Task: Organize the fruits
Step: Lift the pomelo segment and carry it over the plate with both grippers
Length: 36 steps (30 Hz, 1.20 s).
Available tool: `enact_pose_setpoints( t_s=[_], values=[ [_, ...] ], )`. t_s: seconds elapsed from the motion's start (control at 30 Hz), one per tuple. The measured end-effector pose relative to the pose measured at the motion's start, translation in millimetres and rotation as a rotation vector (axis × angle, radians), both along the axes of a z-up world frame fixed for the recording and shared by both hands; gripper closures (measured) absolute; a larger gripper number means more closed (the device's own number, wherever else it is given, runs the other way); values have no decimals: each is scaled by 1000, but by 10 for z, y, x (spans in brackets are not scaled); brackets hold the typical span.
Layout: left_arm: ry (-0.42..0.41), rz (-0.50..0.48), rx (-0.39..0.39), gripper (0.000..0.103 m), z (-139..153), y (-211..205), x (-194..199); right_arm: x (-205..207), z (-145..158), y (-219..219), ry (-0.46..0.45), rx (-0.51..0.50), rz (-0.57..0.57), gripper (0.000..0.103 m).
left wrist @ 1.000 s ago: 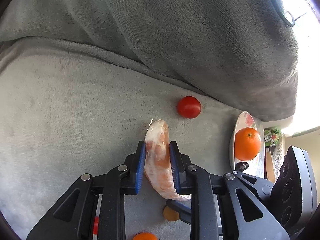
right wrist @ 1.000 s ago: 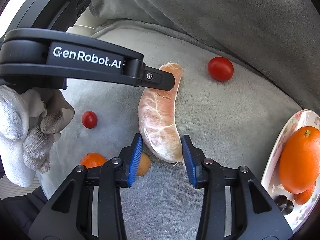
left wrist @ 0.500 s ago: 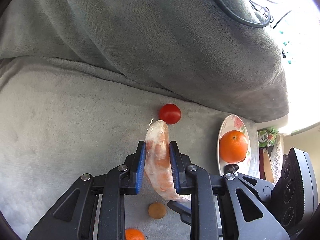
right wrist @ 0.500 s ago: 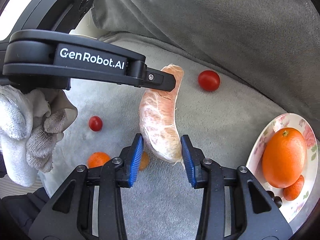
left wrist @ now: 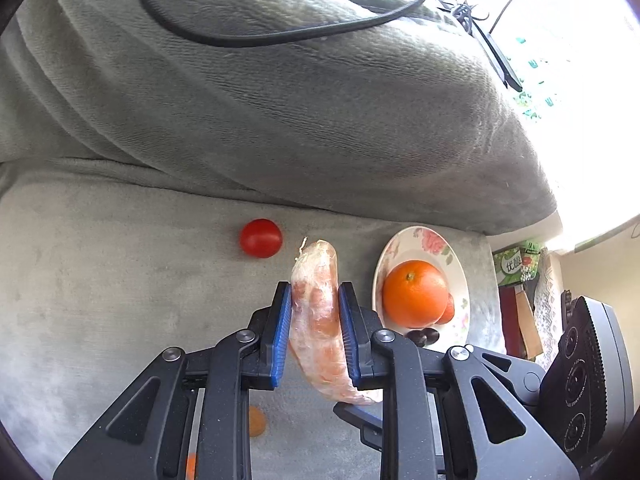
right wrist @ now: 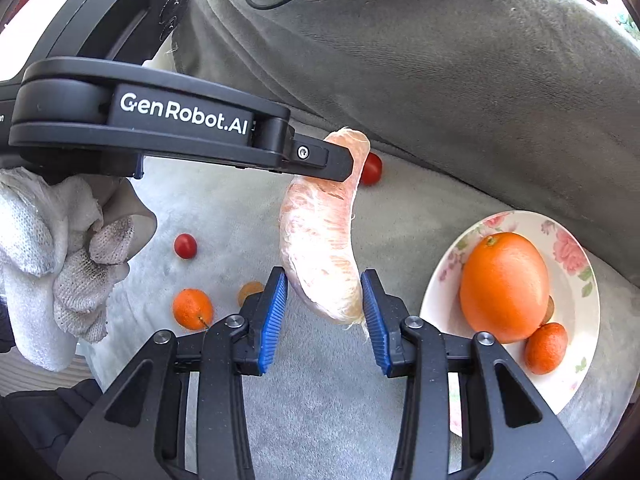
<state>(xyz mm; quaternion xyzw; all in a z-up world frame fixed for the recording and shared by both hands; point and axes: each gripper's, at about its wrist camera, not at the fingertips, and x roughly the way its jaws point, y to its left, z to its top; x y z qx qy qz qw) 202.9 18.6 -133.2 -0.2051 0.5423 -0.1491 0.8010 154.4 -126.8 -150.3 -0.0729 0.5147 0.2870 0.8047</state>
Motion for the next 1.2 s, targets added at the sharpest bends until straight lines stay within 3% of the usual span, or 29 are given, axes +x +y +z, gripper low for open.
enact_pose_setpoints(
  t_s=[0.27,0.67,1.2],
  values=[
    [-25,-54,-1,81,120,-347,43,-155,125,-311,-18,8,-59,64],
    [-46,-155,-10,81,250,-887,121,-42,377,-893,-34,15,-152,64],
    [-33,-275,0,81,204,-1566,220,-94,358,-1382,-21,12,-266,64]
  ],
)
